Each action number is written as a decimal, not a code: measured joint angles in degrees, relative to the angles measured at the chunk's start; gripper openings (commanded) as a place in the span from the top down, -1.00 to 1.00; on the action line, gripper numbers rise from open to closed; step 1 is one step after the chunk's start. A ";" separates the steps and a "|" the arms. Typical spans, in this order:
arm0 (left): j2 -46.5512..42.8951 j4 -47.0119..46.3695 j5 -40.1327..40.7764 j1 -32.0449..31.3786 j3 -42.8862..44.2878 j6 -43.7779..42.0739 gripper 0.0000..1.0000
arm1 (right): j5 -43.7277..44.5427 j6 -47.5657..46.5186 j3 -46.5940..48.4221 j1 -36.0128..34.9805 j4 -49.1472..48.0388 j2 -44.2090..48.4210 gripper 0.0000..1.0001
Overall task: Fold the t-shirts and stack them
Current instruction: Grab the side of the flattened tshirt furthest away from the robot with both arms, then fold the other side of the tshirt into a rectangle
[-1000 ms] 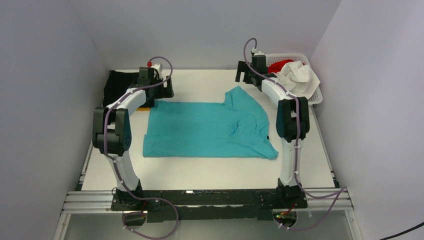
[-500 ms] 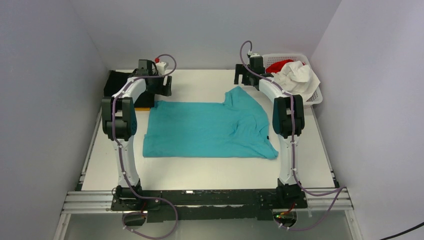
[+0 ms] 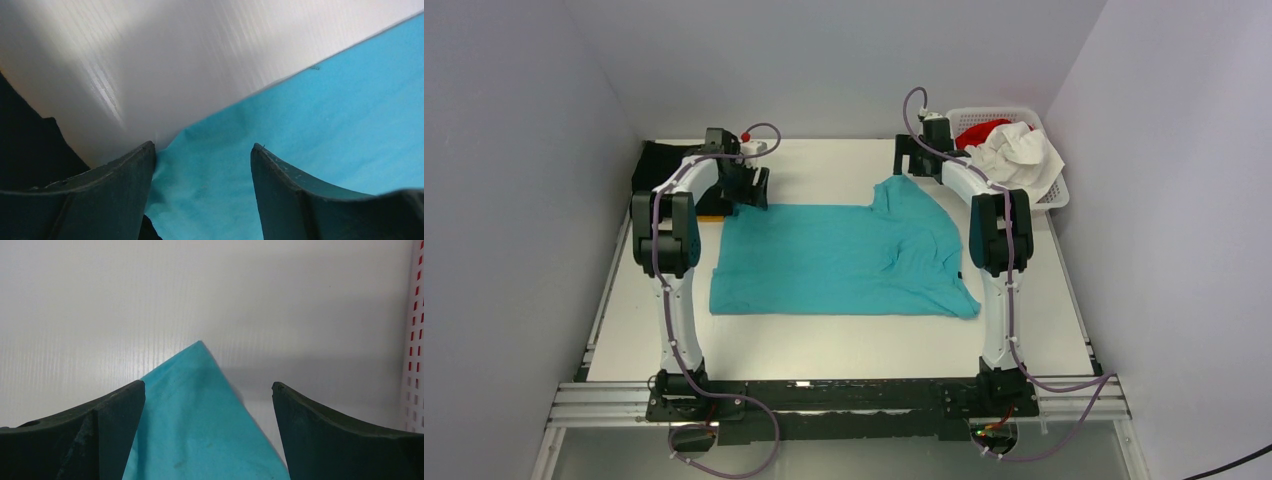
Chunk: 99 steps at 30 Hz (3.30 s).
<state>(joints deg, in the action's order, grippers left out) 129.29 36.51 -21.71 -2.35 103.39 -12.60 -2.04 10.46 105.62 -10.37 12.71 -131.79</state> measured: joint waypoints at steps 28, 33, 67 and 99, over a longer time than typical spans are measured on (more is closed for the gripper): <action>-3.26 0.13 1.60 0.00 -5.55 -1.22 1.00 | 0.09 -5.14 20.35 -3.89 4.94 -15.98 -0.86; -3.56 -0.92 1.33 0.02 -6.62 -1.05 1.00 | 3.67 -7.89 19.80 -5.77 5.73 -15.96 -0.59; -8.66 -5.07 1.03 0.00 -13.51 3.48 1.00 | 9.22 0.02 -3.69 -6.99 1.99 -1.38 1.00; -36.24 -12.94 11.30 -7.69 -41.68 9.05 1.00 | 10.93 -2.25 -37.57 -12.39 -1.01 35.23 1.00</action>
<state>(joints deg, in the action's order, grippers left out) 93.06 23.57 -10.41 -10.04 61.71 -3.55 8.88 8.21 68.05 -22.76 11.70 -96.55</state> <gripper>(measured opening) 0.014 0.038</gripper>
